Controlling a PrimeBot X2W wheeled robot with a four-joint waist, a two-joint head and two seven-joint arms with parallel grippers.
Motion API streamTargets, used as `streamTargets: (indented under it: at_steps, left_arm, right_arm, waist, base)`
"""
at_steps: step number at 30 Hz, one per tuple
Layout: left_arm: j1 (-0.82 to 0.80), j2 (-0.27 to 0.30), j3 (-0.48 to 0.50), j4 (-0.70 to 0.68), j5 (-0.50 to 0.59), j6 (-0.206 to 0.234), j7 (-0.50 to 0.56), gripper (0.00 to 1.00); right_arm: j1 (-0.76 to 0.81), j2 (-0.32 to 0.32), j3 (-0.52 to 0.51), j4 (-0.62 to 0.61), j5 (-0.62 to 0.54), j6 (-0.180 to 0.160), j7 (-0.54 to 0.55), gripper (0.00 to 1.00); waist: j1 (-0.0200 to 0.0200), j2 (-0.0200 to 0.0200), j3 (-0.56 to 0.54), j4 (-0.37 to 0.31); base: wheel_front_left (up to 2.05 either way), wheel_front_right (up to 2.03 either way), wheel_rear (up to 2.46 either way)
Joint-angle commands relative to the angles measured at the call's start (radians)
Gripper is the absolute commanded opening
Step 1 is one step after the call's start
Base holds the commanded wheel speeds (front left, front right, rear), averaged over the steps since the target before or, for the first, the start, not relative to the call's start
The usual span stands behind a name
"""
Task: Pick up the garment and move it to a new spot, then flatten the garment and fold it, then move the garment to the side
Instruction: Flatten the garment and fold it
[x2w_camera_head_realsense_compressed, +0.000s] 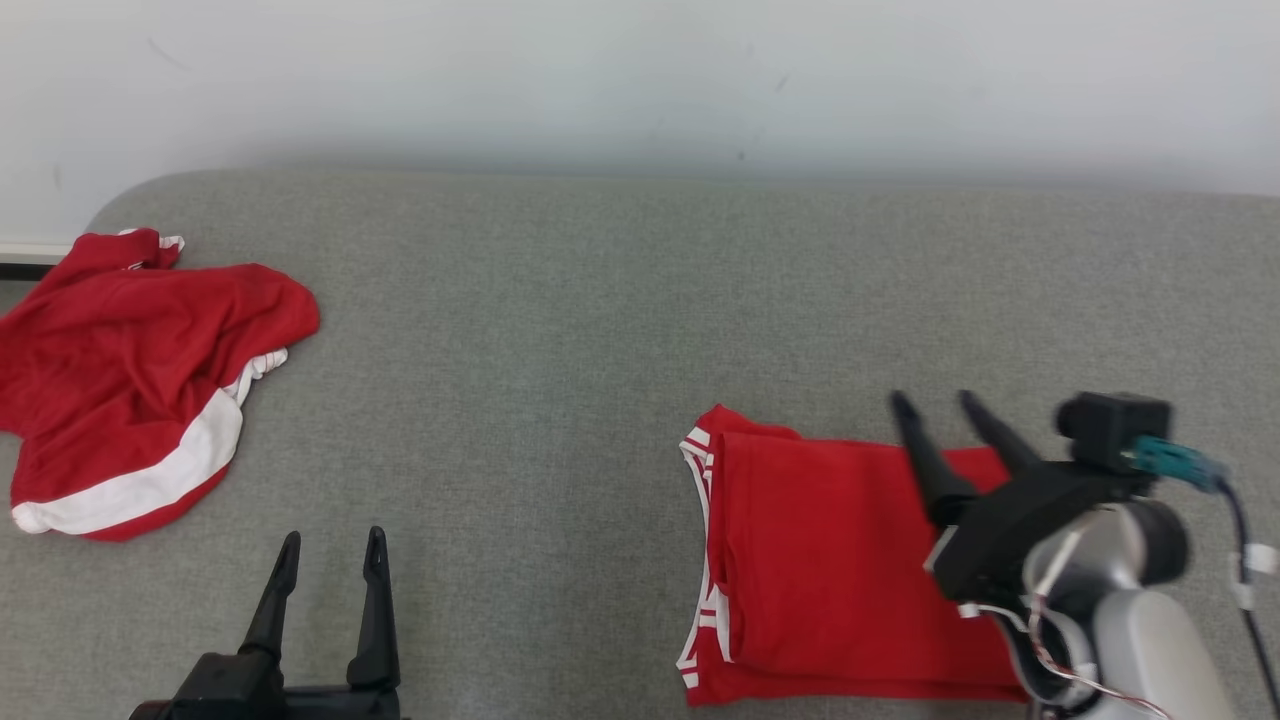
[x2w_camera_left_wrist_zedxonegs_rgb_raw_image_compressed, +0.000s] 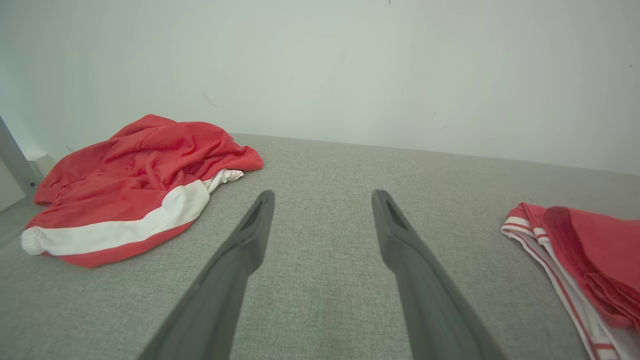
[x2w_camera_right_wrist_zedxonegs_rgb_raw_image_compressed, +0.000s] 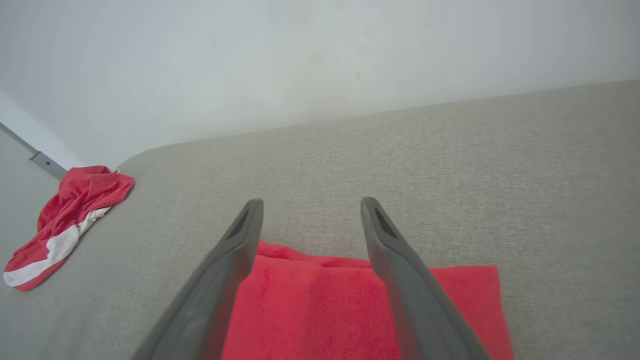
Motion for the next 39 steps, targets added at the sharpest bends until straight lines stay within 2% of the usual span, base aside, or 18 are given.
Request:
streamTargets:
  at_steps: [1,5,10,15,20,29,39]
  left_arm:
    - [0.004,-0.002,-0.002,-0.004,-0.003,0.003,-0.003,1.0]
    - [0.0,-0.002,-0.007,-0.004,-0.007,0.009,-0.003,1.0]
    - [0.008,-0.002,-0.001,-0.009,-0.004,0.016,-0.003,1.0]
    - [0.033,-0.001,0.008,-0.014,0.005,0.017,-0.003,1.0]
    - [0.062,-0.001,0.012,-0.025,0.029,0.015,-0.003,1.0]
    - [0.102,-0.001,0.017,-0.026,0.054,0.002,-0.003,1.0]
    - [0.117,0.003,0.02,0.02,0.093,-0.004,-0.003,1.0]
  right_arm:
    - [0.024,0.001,-0.055,-0.024,-0.046,-0.002,-0.007,1.0]
    - [0.086,0.002,-0.157,-0.067,-0.138,-0.002,-0.075,1.0]
    - [0.175,0.002,-0.22,-0.076,-0.193,-0.002,-0.233,1.0]
    - [0.268,0.002,-0.217,-0.037,-0.198,-0.002,-0.42,1.0]
    - [0.315,0.002,-0.186,0.025,-0.192,-0.002,-0.537,1.0]
    - [0.322,0.002,-0.113,0.124,-0.242,-0.002,-0.606,1.0]
    - [0.309,0.002,-0.081,0.2,-0.253,-0.002,-0.599,1.0]
  waist:
    - [-0.0001,-0.0001,0.005,-0.002]
    - [-0.0001,-0.0001,0.004,-0.007]
    - [-0.0001,-0.0001,-0.017,-0.018]
    - [-0.0001,-0.0001,-0.054,-0.034]
    - [-0.0001,-0.0001,-0.085,-0.05]
    - [-0.0001,-0.0001,-0.123,-0.074]
    - [-0.0001,-0.0001,-0.125,-0.099]
  base:
    - [0.0,0.0,0.0]
    - [0.0,0.0,0.0]
    - [0.0,0.0,0.0]
    - [0.0,0.0,0.0]
    - [0.0,0.0,0.0]
    - [0.0,0.0,0.0]
    - [0.0,0.0,0.0]
